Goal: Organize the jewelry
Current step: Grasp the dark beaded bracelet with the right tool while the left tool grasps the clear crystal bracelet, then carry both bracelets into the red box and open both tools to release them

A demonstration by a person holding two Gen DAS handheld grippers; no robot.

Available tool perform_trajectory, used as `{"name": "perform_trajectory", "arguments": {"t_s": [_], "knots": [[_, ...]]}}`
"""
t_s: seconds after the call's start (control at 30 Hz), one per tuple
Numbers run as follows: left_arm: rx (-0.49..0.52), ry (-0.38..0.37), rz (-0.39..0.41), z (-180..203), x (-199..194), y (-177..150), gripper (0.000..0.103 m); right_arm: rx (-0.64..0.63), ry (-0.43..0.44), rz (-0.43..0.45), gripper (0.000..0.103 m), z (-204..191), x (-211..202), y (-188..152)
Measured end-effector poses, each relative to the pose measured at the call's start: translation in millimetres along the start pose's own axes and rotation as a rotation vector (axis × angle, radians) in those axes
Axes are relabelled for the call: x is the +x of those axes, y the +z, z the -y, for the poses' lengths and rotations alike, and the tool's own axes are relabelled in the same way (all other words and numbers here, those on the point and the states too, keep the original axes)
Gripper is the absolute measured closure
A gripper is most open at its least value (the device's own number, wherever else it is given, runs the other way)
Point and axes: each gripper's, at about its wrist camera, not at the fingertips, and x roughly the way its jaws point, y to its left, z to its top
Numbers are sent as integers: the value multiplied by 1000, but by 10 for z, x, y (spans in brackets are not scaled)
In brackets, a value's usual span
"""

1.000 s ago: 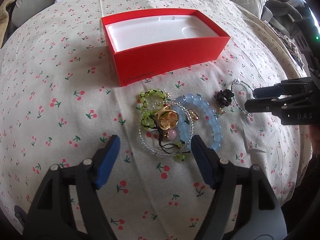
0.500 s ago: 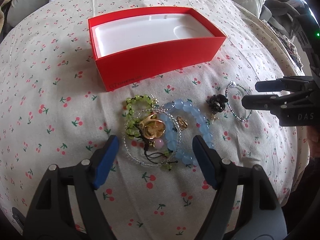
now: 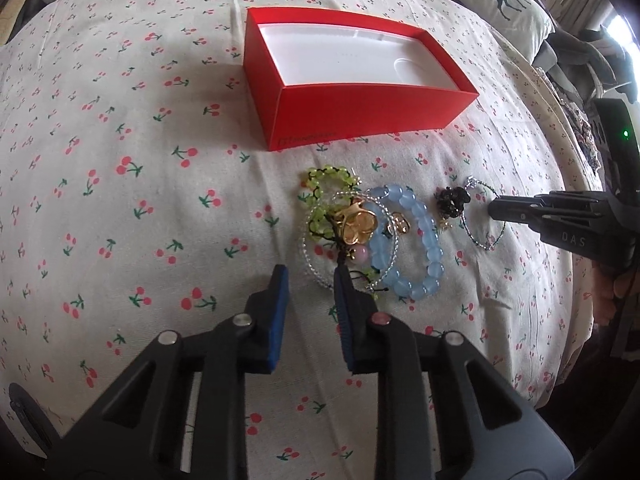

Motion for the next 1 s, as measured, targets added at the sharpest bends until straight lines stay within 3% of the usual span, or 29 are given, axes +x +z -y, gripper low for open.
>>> {"name": "perform_trajectory", "arguments": {"t_s": [0.27, 0.37, 0.57, 0.77, 1.0], "knots": [[-138, -36, -7, -124, 106, 52, 86, -15, -7, -13, 97, -136, 140, -61], [-166, -16, 1, -97, 117, 61, 86, -36, -1, -24, 96, -139, 213, -66], [-138, 78, 21, 66, 133, 35, 86, -56, 23, -8, 95, -68, 267, -117], [-120, 126, 21, 125, 124, 50, 86, -74, 2, 18, 95, -90, 269, -209], [-174, 74, 46, 103, -3, 47, 100, -126, -65, 69, 96, -355, 102, -264]]}}
